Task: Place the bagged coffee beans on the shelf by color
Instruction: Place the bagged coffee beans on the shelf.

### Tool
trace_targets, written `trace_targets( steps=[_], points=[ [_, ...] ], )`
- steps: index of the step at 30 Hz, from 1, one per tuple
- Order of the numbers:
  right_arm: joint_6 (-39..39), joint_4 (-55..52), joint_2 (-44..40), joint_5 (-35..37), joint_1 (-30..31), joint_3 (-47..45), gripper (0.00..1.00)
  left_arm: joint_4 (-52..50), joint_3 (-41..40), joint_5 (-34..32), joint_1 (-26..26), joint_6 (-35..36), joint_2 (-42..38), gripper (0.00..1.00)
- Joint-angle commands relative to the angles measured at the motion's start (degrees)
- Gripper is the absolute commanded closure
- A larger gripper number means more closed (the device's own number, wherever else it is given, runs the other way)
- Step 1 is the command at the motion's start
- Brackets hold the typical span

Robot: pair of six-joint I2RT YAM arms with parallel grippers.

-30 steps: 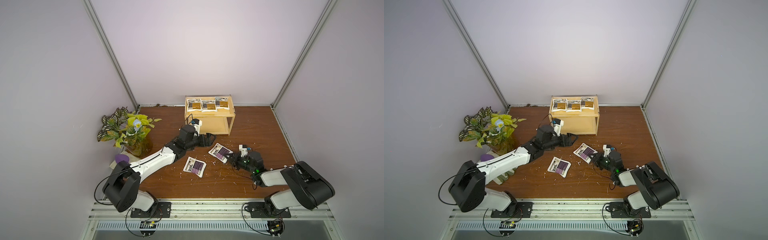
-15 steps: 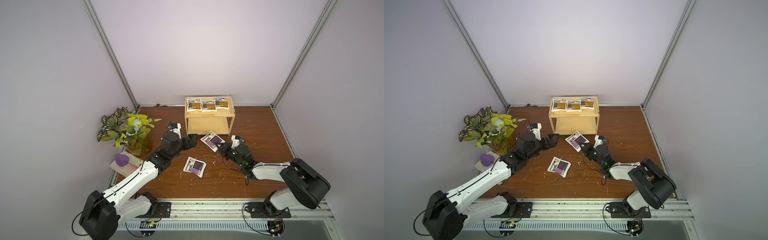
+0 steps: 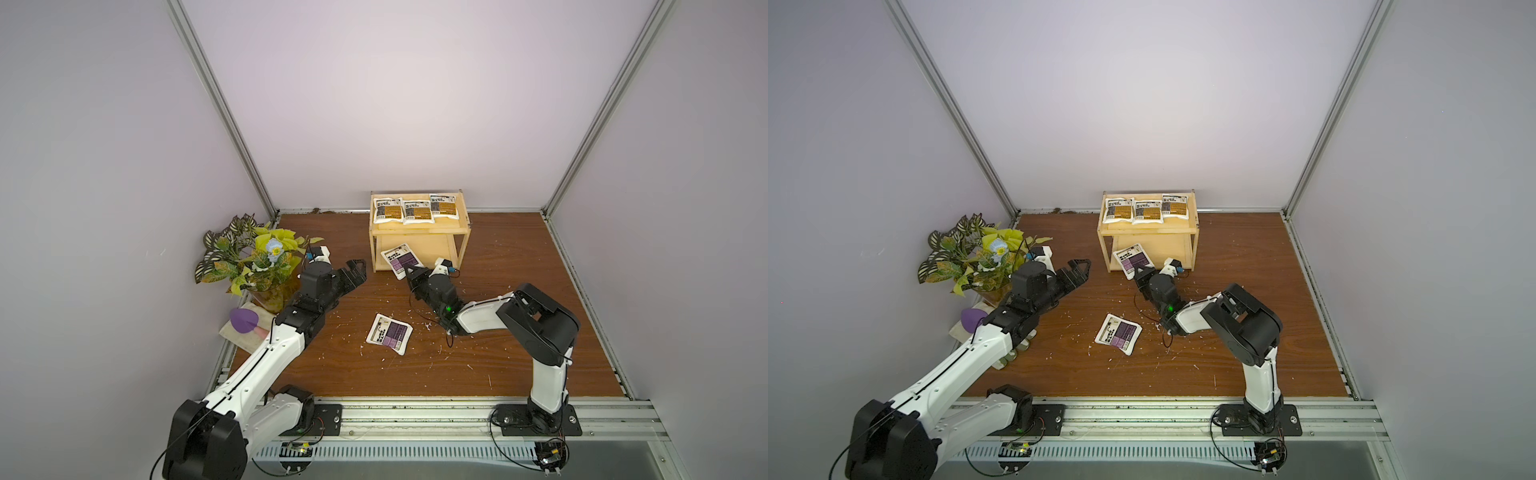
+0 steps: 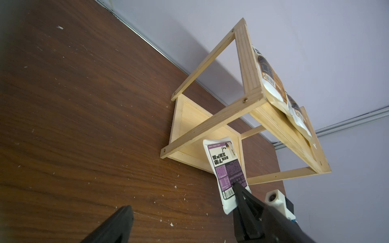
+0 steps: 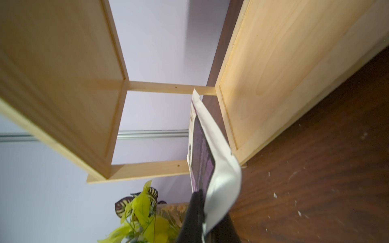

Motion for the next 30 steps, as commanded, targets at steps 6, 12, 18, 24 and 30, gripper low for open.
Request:
trace_targets(
  steps=[6, 12, 18, 24, 30],
  points=[
    [5.0, -7.6, 6.8, 7.6, -0.4, 13.1, 0.92, 5.5, -0.5, 6.6, 4.7, 0.3, 5.5, 0.0],
    [7.0, -13.0, 11.6, 9.1, -1.4, 20.6, 0.91, 5.7, -0.1, 7.3, 4.8, 1.4, 6.3, 0.0],
    [8.8, -18.9, 14.6, 10.6, -2.4, 25.9, 0.92, 5.4, 0.1, 7.2, 4.9, 1.4, 6.0, 0.0],
    [8.8, -22.3, 18.0, 9.8, -2.6, 31.5, 0.89, 5.3, 0.2, 7.3, 5.0, 1.3, 5.9, 0.0],
    [7.2, -23.5, 19.0, 7.9, -2.1, 34.3, 0.6, 5.6, -0.1, 7.2, 5.1, 1.3, 5.7, 0.0]
  ],
)
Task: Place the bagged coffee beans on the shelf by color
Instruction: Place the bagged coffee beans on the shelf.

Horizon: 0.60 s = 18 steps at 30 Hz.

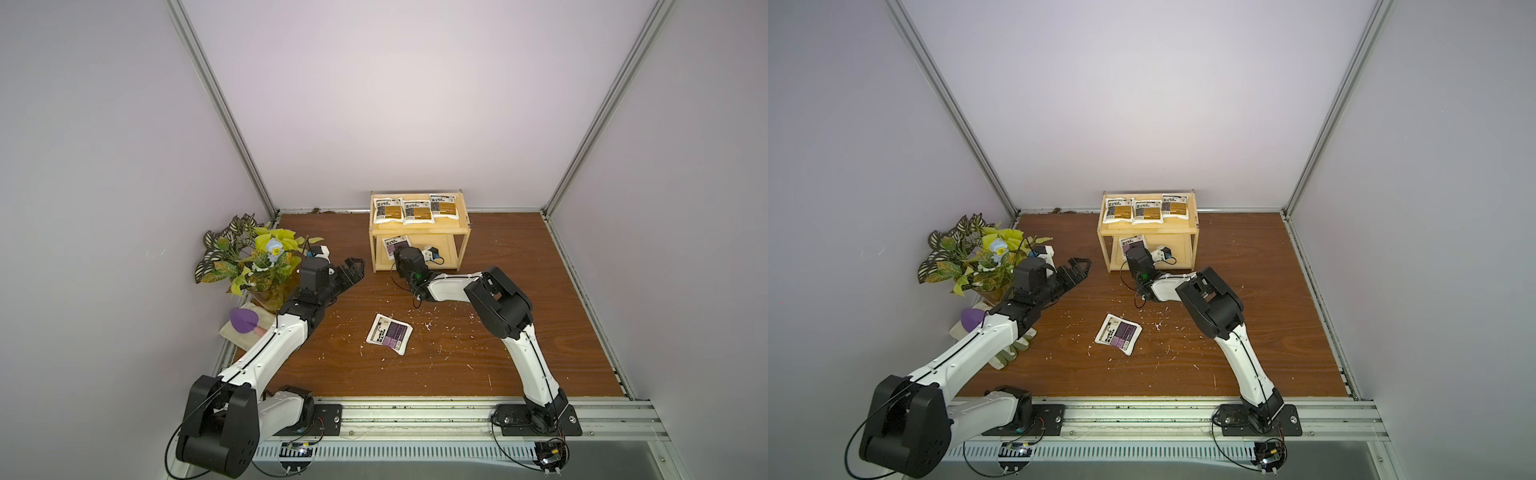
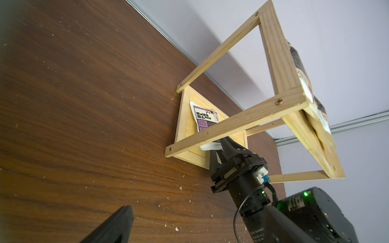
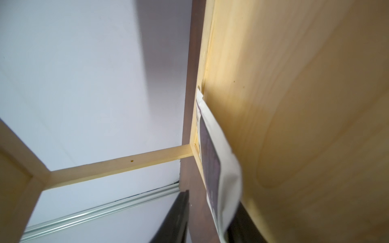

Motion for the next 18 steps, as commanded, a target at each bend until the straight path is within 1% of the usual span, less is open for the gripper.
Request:
trace_targets(
  steps=[1, 4, 6, 12, 18],
  points=[
    [-1.0, -1.0, -1.1, -0.4, 0.7, 1.9, 0.59, 1.4, 0.2, 0.3, 0.8, 1.1, -0.6, 0.0],
    [-1.9, -0.3, -1.7, -1.1, 1.2, 1.4, 0.58, 1.9, 0.1, 0.6, 0.8, 0.9, -0.4, 0.0],
    [-2.8, 0.6, -2.1, -1.5, 1.4, 0.9, 0.55, 1.9, 0.1, 0.7, 0.8, 0.9, -0.4, 0.01],
    [-4.7, 1.5, -2.7, -4.0, 1.8, 1.1, 0.53, 1.8, -0.2, 0.6, 0.8, 1.0, -1.1, 0.0],
    [-5.6, -0.2, -3.2, -4.9, 2.1, 1.2, 0.5, 1.7, -0.7, 0.2, 0.8, 1.1, -2.5, 0.0]
  ],
)
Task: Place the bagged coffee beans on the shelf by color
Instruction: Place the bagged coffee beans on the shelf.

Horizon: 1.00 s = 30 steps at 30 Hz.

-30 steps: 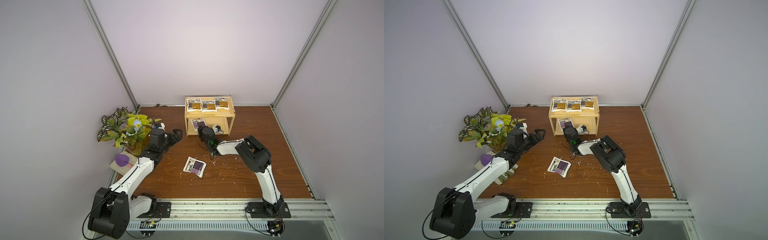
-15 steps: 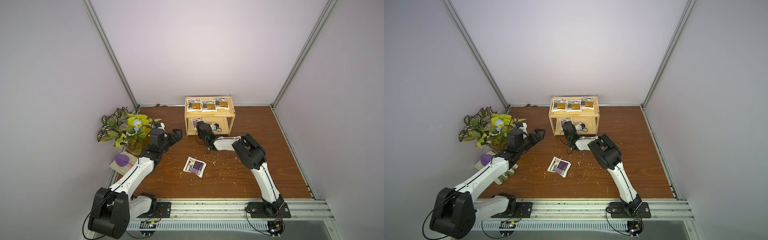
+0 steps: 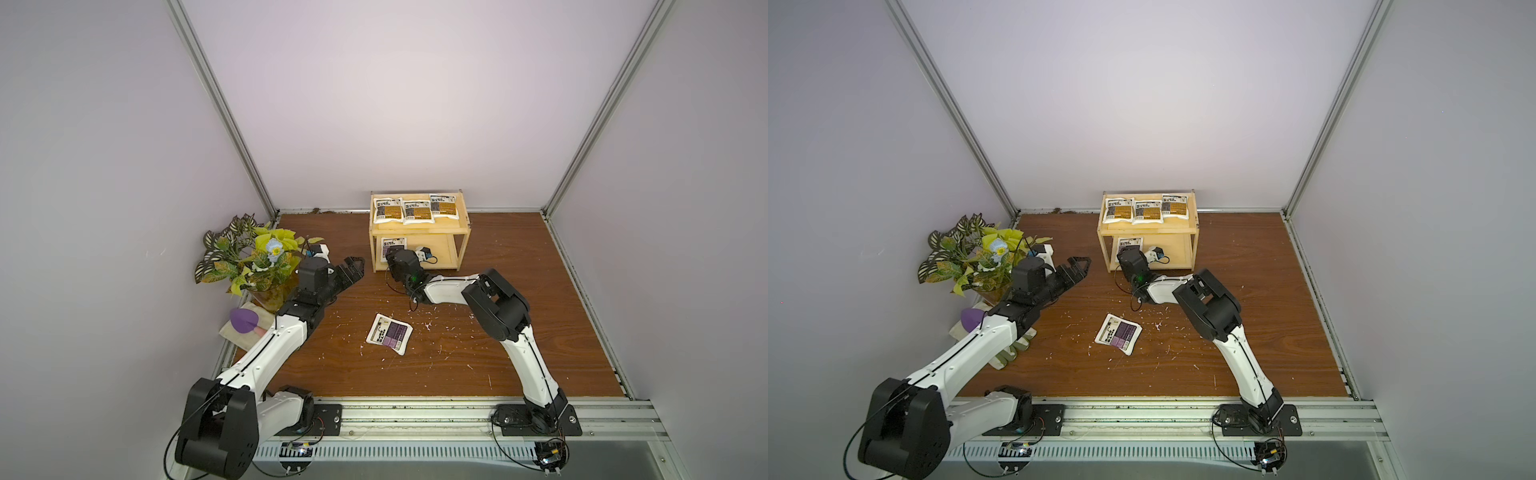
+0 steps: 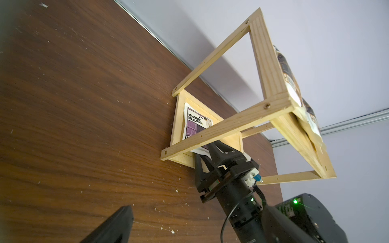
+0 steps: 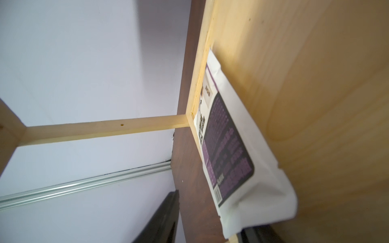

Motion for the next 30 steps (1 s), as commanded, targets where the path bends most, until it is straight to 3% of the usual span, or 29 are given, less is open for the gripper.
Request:
trace_targets(
  steps=[1, 9, 24, 30],
  points=[
    [-1.8, -0.1, -3.3, -1.3, 0.2, 0.8, 0.5, 0.9, -0.8, 0.1, 0.8, 1.0, -1.5, 0.01],
    [-3.1, -1.9, -6.3, -3.4, 0.5, -1.2, 0.38, 1.2, -1.4, 0.1, 0.8, 0.4, -2.2, 0.0],
    [-3.5, 2.6, -16.4, -6.2, 2.3, -15.0, 0.35, -0.5, -1.7, 0.2, 0.8, 0.4, -4.4, 0.0],
    [-9.6, 2.5, -25.7, -9.8, 2.6, -23.1, 0.35, -1.4, -4.2, 1.7, 0.8, -0.3, -6.8, 0.01]
  ],
)
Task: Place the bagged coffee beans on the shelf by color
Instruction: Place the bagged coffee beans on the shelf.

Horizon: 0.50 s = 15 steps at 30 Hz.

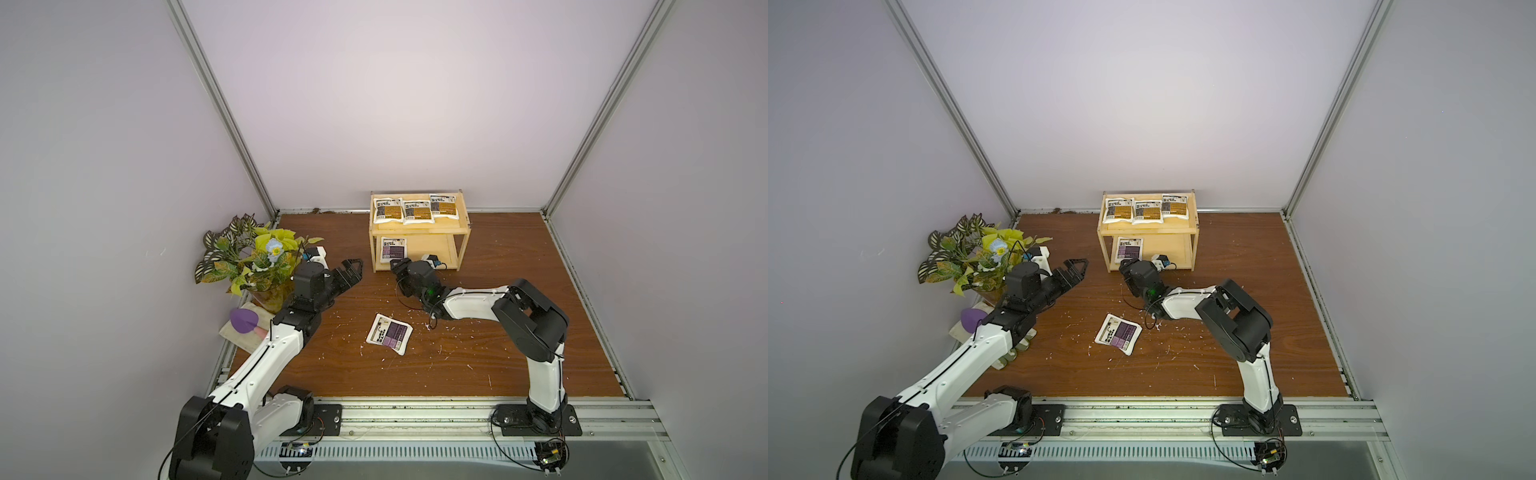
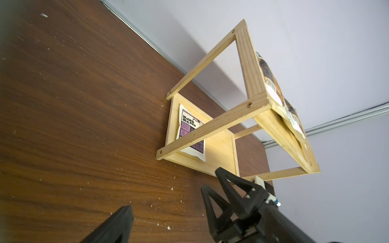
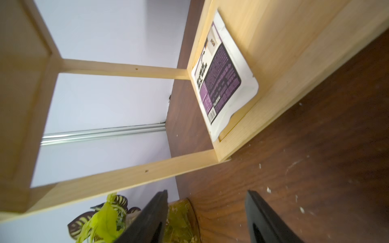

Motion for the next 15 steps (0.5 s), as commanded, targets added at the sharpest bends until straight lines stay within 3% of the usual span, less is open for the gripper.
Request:
trace_targets(
  steps=[1, 9, 15],
  points=[
    [-6.3, 0.8, -7.5, -3.6, 0.2, -2.8, 0.35, -1.7, -1.9, 1.5, 0.7, -0.3, -2.2, 0.01],
    [-21.3, -12.8, -19.3, -17.1, -3.2, -11.7, 0.35, -7.7, -6.5, 2.1, -1.2, -0.8, -6.6, 0.01],
    [-33.2, -22.0, -25.6, -27.0, -7.2, -19.6, 0.35, -8.4, -9.7, 0.4, -6.0, -3.0, -8.0, 0.01]
  ],
)
